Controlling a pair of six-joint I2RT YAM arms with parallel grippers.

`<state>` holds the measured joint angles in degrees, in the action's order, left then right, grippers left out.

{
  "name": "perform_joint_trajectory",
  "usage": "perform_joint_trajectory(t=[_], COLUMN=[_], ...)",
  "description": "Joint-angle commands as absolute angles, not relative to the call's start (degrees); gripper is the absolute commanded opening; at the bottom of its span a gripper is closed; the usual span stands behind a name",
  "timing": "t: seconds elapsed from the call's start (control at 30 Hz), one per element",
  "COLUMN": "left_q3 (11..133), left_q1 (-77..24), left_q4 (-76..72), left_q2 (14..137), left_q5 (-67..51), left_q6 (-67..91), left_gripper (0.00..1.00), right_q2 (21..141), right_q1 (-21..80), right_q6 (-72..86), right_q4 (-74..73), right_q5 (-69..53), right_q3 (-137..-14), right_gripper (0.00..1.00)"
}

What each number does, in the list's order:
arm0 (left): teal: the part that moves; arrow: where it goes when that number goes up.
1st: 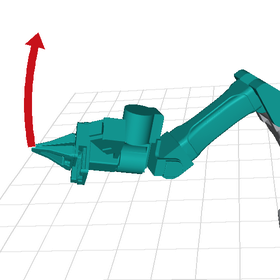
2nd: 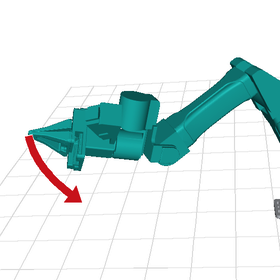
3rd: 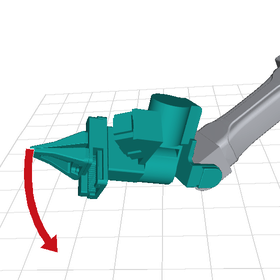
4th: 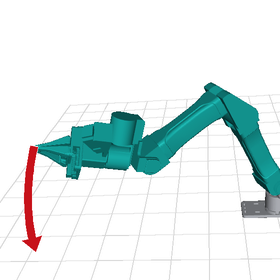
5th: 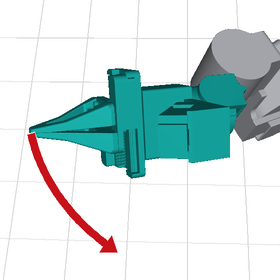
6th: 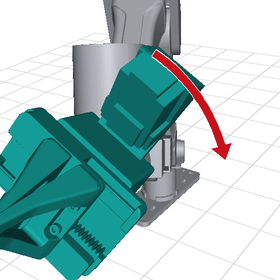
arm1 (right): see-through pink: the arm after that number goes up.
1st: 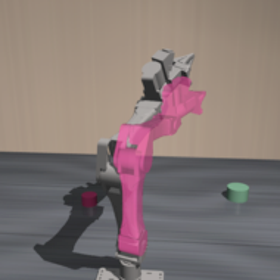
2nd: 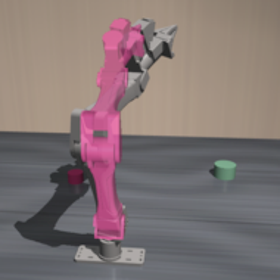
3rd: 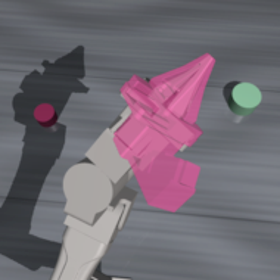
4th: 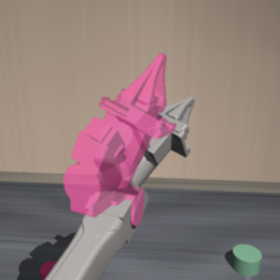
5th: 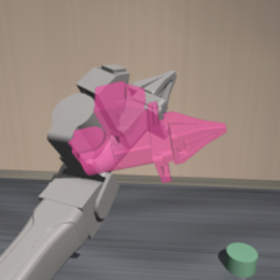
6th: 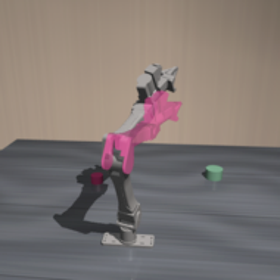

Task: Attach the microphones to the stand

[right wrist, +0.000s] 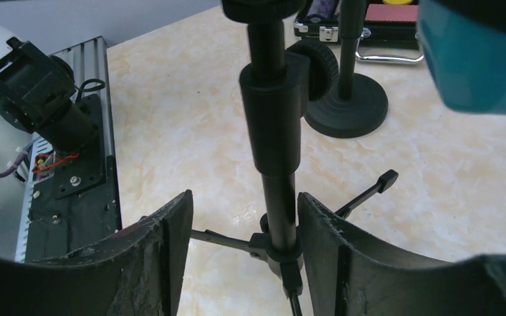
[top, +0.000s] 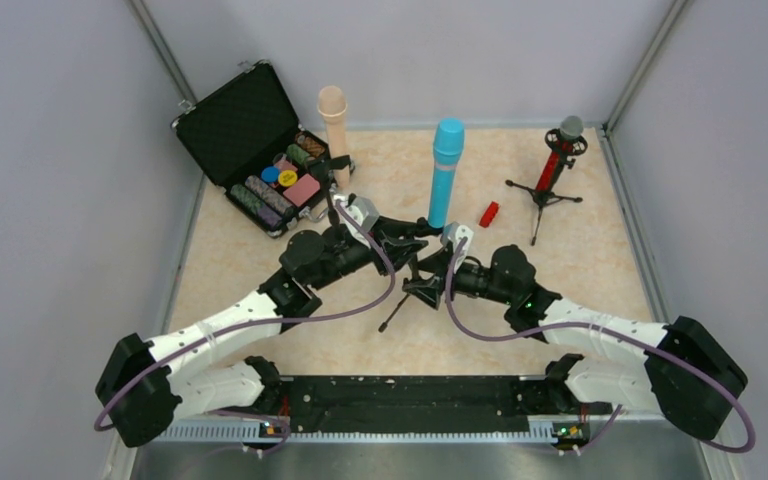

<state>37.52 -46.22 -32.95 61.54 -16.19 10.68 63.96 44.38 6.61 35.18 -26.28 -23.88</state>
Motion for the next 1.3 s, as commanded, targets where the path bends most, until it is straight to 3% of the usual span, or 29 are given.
perform_joint_trajectory(t=[0.0, 0.4, 0.8, 1.27], left_q3=[41.9, 44.1, 46.0, 55.7], left_q1=[-46.9, -47.1, -47.1, -47.0], left_q4=[-44.0, -45.8, -46.6, -43.7], left_q2=[60.5, 59.2, 57.6, 60.4], left_q5=[-18.2, -19.0, -14.2, -23.1], left_q6=[12.4, 14.7, 13.1, 4.5], left_gripper=[0.0, 0.0, 0.0, 0.0], right_q2=[64.4, 68.1, 69.1, 71.7], right_q1=[45.1, 45.2, 47.0, 49.0], right_q6=[7.0, 6.7, 3.8, 6.7], right_q4=[40.1, 42.2, 37.7, 33.6], right_q5=[-23.6, -21.7, -17.1, -11.3], right_q3=[-24.4, -22.5, -21.7, -20.8], right_gripper=[0.54, 0.01, 0.0, 0.0])
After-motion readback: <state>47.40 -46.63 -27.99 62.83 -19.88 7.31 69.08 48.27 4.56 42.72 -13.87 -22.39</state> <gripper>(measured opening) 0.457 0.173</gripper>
